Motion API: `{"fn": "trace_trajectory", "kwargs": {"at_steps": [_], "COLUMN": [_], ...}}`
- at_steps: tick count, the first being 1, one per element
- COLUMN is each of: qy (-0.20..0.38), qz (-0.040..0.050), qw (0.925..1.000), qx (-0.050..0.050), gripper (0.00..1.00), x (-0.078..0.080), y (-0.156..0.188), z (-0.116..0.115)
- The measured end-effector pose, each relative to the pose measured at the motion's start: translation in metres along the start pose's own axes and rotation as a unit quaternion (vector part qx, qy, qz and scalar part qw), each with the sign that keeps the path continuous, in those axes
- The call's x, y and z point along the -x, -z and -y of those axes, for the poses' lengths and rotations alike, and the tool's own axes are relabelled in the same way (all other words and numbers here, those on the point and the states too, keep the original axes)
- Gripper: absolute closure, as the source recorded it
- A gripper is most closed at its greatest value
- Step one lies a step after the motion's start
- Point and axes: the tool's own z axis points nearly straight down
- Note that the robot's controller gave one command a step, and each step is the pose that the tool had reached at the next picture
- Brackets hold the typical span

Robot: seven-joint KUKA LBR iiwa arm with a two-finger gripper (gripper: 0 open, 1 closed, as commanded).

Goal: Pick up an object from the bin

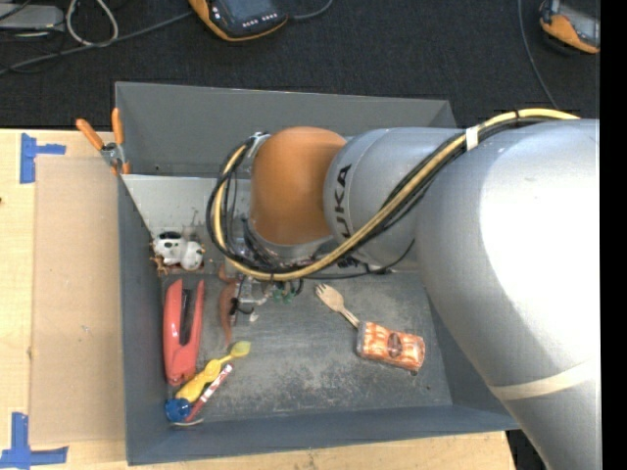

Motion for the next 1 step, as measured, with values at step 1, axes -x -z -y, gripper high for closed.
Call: {"fn": "trace_trajectory", "kwargs": {"at_steps": [1], "qy": [0.000], "qz": [-0.0041], "qw": [1.0000], "qx": [-0.001], "gripper": [1.00], "x": [-0.0019], "y": [0.0401], "z": [0.0004]}}
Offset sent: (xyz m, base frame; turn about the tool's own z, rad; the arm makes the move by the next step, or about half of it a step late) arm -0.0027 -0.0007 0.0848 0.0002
